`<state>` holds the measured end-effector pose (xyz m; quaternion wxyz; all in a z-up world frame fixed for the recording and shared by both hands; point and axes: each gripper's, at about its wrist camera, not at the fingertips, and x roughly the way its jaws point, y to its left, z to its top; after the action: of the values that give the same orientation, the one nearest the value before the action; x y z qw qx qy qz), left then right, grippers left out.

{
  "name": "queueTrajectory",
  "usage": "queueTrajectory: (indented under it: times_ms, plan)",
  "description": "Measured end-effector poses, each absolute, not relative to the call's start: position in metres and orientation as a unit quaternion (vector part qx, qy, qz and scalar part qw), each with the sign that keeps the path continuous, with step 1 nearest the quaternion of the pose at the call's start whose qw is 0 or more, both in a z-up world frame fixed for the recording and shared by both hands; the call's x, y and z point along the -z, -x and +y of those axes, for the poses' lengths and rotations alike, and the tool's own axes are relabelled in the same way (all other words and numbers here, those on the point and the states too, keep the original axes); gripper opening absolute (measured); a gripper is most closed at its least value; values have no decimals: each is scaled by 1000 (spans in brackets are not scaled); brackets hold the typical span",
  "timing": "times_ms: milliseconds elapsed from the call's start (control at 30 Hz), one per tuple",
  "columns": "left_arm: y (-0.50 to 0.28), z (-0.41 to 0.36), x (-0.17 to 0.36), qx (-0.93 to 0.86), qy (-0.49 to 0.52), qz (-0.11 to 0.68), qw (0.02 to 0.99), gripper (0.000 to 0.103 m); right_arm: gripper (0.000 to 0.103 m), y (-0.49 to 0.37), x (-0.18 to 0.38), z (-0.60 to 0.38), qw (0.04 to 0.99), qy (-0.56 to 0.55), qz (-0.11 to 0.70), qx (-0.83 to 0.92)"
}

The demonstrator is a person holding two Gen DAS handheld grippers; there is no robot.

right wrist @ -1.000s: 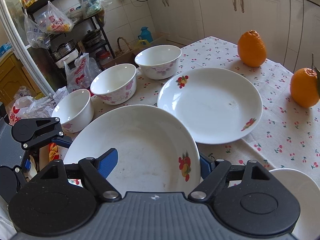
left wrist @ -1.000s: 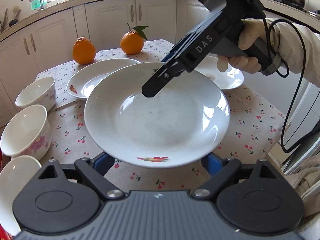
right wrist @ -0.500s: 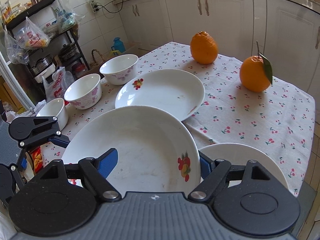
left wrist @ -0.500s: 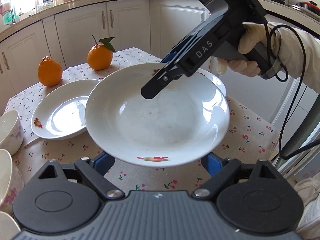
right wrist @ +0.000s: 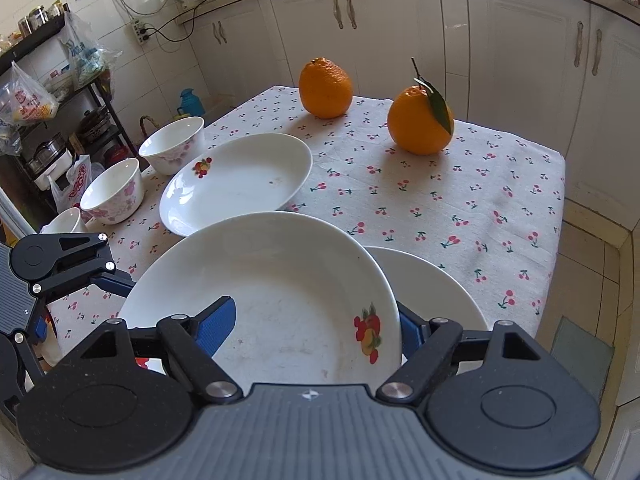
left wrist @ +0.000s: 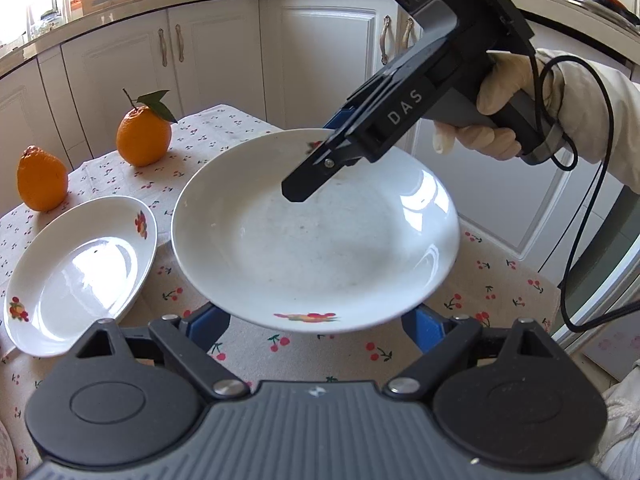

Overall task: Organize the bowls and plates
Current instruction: 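Lift the large plate with the right gripper toward the stained plate, then lower the large plate onto the stained plate and open the right gripper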

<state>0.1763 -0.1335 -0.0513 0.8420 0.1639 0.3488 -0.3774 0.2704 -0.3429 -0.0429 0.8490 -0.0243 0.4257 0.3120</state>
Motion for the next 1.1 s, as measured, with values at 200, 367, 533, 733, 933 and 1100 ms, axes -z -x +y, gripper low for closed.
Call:
queueTrajectory:
  times_ms: [200,367,533,733,933,1100]
  plan:
    - [-184,-146,53,383,-170,348,839,92,86,-277,50,-357,852,12,428,-301]
    - [-190,-153,53,385,-173,350,836,92,86,-280,55,-365,853,5,430,-296]
    - [-193,-157,56,388,-176,350,834,92,86,-281,59,-371,855,1,432,-289]
    - [-196,-162,59,391,-176,351,832,92,86,-283,62,-377,856,0,435,-280]
    - [-200,-164,62,395,-174,352,831,92,86,-282,63,-381,856,0,438,-273]
    - [-201,-164,65,400,-171,351,829,92,86,-279,63,-383,857,2,441,-267]
